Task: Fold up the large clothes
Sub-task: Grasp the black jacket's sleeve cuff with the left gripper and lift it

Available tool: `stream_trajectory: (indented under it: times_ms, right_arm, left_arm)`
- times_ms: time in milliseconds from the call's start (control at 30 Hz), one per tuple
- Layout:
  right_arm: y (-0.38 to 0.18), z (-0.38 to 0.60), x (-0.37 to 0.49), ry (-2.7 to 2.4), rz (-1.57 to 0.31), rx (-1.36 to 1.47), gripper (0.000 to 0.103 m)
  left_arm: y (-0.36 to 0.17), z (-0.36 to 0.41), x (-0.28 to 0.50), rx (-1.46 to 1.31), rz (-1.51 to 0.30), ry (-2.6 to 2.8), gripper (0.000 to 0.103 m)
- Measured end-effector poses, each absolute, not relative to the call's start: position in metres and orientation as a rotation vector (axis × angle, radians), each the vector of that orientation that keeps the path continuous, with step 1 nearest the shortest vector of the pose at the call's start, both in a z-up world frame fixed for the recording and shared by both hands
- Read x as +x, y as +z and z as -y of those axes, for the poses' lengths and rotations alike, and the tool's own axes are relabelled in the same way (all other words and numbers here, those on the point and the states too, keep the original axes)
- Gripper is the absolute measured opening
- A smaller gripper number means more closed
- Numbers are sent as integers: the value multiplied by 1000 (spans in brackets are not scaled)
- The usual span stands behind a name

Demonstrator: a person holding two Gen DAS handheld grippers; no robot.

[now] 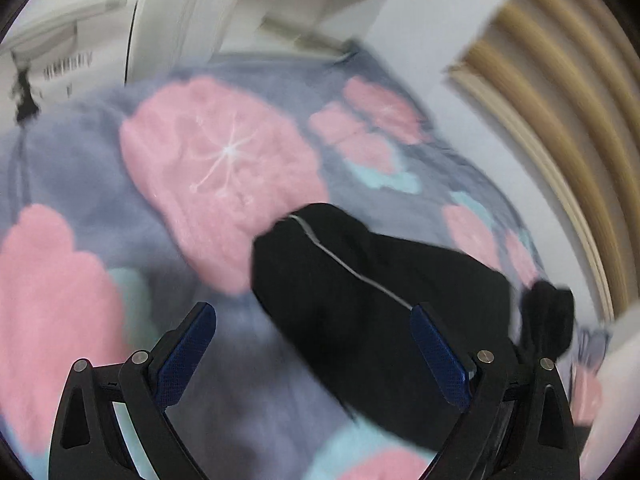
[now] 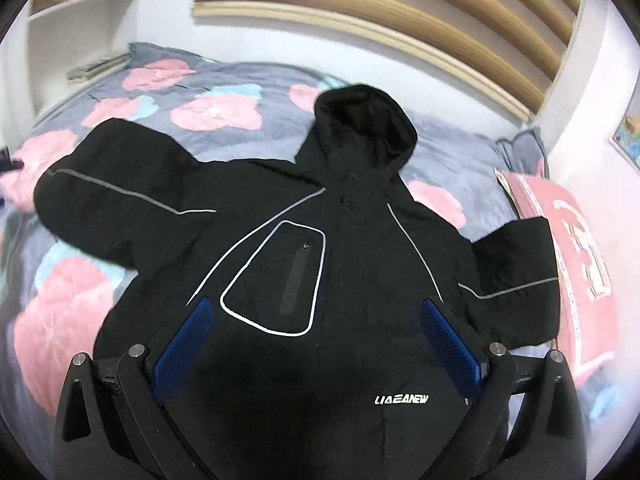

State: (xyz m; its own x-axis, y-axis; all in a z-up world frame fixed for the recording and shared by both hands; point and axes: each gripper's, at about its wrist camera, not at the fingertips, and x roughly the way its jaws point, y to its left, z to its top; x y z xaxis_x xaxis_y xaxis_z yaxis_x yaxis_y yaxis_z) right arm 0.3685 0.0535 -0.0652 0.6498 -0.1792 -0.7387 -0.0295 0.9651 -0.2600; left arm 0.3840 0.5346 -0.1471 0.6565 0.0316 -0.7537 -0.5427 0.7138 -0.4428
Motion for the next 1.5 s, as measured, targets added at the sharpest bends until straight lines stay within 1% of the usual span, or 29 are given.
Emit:
stream_trajectory:
  times_ms: [167,267,333,367,433,467,500,600,700,767,867,900,967,1033,1133,1167,1200,1300,1367,1433,1500]
  right_arm:
    - [-46,-56,390,-138,-925,-266,103]
    - [-39,-59,398,-162,-943,-270,103]
    - [-36,-61,402,-169,-955,-265,103]
    - [-36,-62,403,-172,-961,-267,103]
    - [-36,-65,407,-174,-970,-274,103]
    - [-35,-68,409,-176,-974,-284,103]
    - [-36,-70,409,-179,-975,-290,103]
    - [-34,-75,414,-184,-989,-298,103]
    - [-32,-79,416,-185,-991,-291,103]
    - [-34,-79,416,-188,-1003,-285,103]
    - [-35,-79,413,-184,-1024,-269,103]
    - [-34,-79,412,-186,-1030,-269,103]
    - [-31,-77,409,-193,-1028,-270,103]
    - [-26,-74,407,-200,-1022,-268,103]
    - [-17,-65,404,-212,-1009,-247,103]
    - [-14,-62,404,-212,-1006,-240,103]
    - [-12,-59,404,-214,-1003,-233,103]
    - [-6,-46,403,-213,-989,-226,103]
    - [-2,-33,401,-214,-972,-232,103]
    - [0,-21,399,-218,-970,-236,103]
    - [1,-1,395,-217,-968,-237,103]
  left_arm:
    - [-196,-571,433,-895,-864,330,98]
    - [-219,-574,451,-941,-928,329,98]
    - [-231,-575,458,-967,-935,314,97]
    - [-236,-573,459,-974,-933,310,95]
    - [-239,-570,463,-968,-917,308,65]
    - [-234,-568,463,-958,-909,303,46]
    - [-228,-566,461,-953,-887,285,24]
    - [-188,-556,441,-871,-800,315,22]
    - [-160,-561,412,-853,-717,380,22]
    - [-176,-574,410,-860,-792,467,22]
    - [-231,-576,427,-836,-992,546,23]
    - [-232,-573,429,-816,-995,542,23]
    - [-213,-563,429,-740,-958,522,22]
    - [-178,-544,426,-655,-886,457,22]
    - [-115,-500,421,-547,-769,333,22]
    - [-105,-492,420,-539,-746,298,22]
    - [-84,-470,419,-519,-708,235,22]
    - [-48,-416,419,-466,-652,120,22]
    - [-31,-375,419,-420,-633,57,22]
    - [-18,-318,425,-351,-623,-27,22]
    - [-17,-268,432,-300,-626,-99,22]
